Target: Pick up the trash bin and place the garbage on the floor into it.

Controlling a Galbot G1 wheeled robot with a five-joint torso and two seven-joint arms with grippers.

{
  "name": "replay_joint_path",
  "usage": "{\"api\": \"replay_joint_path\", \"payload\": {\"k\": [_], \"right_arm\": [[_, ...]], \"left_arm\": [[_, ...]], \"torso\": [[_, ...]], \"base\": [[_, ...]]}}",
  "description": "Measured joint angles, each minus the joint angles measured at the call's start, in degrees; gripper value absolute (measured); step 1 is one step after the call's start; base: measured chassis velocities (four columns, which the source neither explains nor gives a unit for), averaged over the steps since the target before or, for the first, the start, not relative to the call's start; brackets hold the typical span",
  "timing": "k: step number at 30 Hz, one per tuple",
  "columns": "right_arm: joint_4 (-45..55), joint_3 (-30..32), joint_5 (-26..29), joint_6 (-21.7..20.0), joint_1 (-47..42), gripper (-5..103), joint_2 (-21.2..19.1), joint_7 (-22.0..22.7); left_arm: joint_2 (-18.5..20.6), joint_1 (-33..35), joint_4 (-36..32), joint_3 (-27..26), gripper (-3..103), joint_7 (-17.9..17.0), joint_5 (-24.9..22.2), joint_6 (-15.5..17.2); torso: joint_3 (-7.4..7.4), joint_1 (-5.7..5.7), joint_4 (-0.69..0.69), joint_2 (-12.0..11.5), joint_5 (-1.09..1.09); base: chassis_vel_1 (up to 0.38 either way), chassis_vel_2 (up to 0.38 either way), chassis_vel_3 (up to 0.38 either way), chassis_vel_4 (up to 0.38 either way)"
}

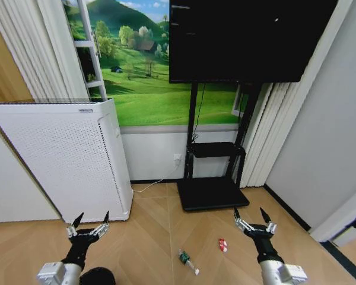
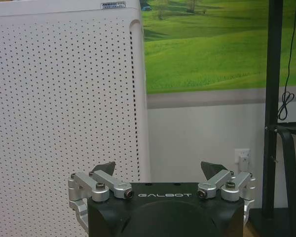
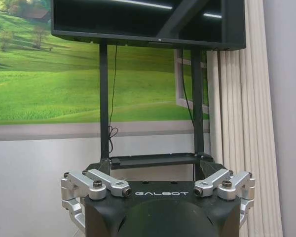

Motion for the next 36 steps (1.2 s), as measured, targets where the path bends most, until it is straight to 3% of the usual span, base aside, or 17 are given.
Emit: {"api": "replay_joint_path", "payload": {"k": [23, 36], "right_arm": [[-1.69, -1.24, -2.66, 0.45, 1.90, 100, 1.90, -2.23], [-0.83, -1.20, -1.60, -0.19, 2.16, 100, 0.36, -1.93]], "left_arm": [[-1.36, -0.79, 0.48, -1.20, 98, 1.10, -0.50, -0.12], [-2.77, 0.09, -0.25, 0.07, 97, 1.49, 1.55, -0.60]], "torso": [[-3.38, -2.17, 0.00, -5.55, 0.00], [-5.09, -3.23, 0.00, -8.32, 0.00]], "base": [[0.000, 0.000, 0.000, 0.000], [0.000, 0.000, 0.000, 0.000]]}}
